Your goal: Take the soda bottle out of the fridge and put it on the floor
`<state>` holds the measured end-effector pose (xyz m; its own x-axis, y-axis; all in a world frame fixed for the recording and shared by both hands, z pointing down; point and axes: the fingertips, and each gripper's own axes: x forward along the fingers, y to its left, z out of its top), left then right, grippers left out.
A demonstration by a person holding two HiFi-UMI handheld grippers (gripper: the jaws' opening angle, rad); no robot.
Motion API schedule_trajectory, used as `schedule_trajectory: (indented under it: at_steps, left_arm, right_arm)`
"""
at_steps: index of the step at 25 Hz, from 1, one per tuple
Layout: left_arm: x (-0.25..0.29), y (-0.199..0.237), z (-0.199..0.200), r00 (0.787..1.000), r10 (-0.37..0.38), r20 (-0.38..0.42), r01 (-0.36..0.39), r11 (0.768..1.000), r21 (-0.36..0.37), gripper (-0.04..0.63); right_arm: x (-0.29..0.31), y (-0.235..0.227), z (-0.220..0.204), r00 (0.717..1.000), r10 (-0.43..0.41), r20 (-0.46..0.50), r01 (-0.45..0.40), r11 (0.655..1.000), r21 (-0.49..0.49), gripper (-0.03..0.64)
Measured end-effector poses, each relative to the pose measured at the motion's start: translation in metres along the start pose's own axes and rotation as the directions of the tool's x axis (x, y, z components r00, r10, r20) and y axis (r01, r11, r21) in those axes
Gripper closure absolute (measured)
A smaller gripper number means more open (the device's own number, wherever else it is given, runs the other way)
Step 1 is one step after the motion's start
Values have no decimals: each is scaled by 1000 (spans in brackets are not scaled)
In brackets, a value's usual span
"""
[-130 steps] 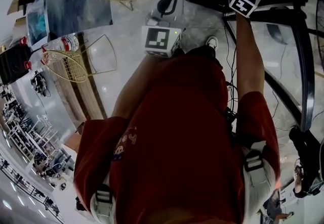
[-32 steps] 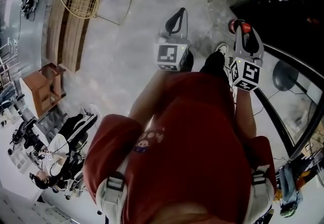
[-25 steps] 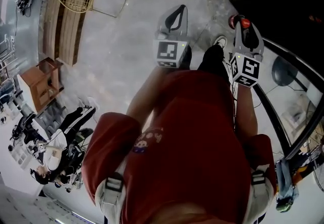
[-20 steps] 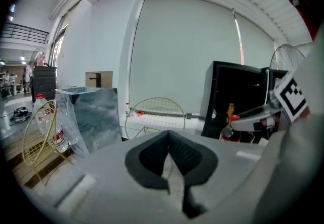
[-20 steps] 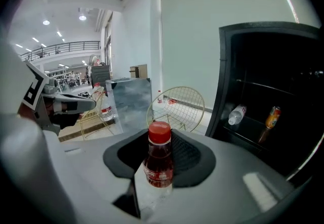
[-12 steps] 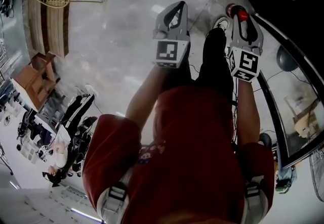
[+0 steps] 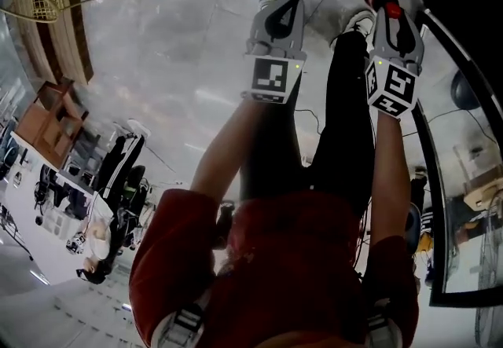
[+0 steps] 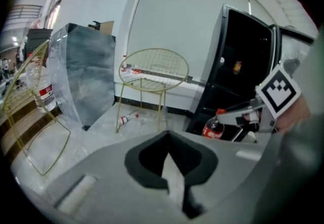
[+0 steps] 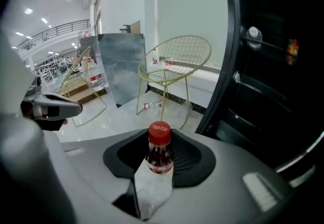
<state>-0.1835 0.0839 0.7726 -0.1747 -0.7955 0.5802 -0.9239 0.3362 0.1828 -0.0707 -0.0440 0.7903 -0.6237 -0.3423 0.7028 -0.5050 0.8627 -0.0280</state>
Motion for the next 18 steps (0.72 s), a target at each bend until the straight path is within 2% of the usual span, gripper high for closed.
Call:
schedule_trajectory:
  at_steps: [5, 10, 14, 18]
  left_arm:
    - [54, 12, -58, 1000, 1, 2, -1, 999, 45, 595]
    - [98, 27, -122, 1000, -12, 0, 12, 999, 51, 595]
    - [134, 35, -170, 999, -23, -24, 24, 998, 55, 595]
    - [159, 38, -194, 999, -33, -37, 35, 998, 50, 595]
  right_arm:
    - [72, -5, -85, 998, -6, -63, 9, 999, 45, 485]
    - [138, 6, -153, 995, 17, -94, -15, 1000, 28, 485]
    - [184, 8, -187, 994, 35, -103, -36, 999, -6, 485]
    - [220, 6, -206, 992, 41, -122, -45, 999, -28, 485]
